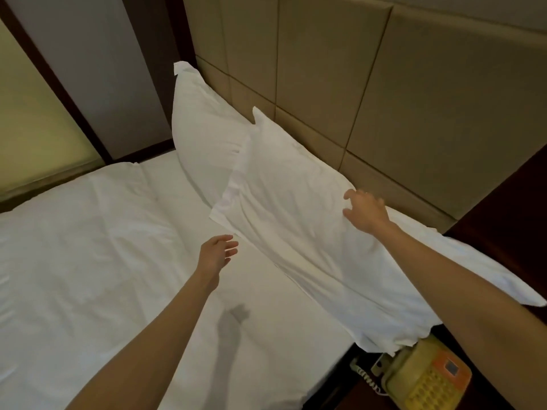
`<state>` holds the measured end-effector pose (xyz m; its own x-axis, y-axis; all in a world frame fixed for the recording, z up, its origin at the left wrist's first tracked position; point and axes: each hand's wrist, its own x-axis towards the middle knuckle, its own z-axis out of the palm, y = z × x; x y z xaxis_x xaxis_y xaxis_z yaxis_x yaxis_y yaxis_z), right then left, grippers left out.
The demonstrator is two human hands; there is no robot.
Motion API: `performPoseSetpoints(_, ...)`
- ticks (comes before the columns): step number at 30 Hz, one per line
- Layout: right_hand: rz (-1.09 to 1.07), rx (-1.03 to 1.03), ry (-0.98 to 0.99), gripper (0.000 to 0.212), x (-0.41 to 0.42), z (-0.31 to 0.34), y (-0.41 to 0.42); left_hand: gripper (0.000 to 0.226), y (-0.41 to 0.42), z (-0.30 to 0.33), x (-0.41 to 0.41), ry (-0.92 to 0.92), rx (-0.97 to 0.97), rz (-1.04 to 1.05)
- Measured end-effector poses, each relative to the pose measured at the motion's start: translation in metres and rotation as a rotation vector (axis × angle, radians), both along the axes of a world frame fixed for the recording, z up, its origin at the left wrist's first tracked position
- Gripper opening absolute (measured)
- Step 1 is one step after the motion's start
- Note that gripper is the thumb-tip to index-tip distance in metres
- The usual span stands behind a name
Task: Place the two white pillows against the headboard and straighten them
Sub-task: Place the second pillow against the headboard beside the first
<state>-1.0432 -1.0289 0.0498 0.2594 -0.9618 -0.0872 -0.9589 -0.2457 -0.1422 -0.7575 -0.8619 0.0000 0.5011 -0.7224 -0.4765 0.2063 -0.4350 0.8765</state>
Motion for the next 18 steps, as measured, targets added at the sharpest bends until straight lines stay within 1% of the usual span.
performPoseSetpoints(4,-0.087,-0.034,-0.173,0.029,0.006,-0.004,0.016,0.030,0.004,0.003,0.018,-0.092,-0.006,-0.054)
performPoseSetpoints(8,-0.180,-0.049,-0.288,0.026,0.009,-0.002,0.038,0.031,-0.002,0.011,0.031,-0.216,-0.026,-0.222)
performPoseSetpoints(11,-0.187,-0.078,-0.337,0.023,0.010,0.002,0.046,0.031,-0.017,0.020,0.034,-0.344,-0.040,-0.368)
performPoseSetpoints(15,-0.224,-0.102,-0.403,0.022,0.005,0.005,0.046,0.031,-0.054,0.037,0.028,-0.467,-0.050,-0.535)
performPoseSetpoints(18,-0.211,-0.134,-0.390,0.022,-0.002,0.002,0.035,0.031,-0.092,0.048,0.019,-0.593,-0.069,-0.637)
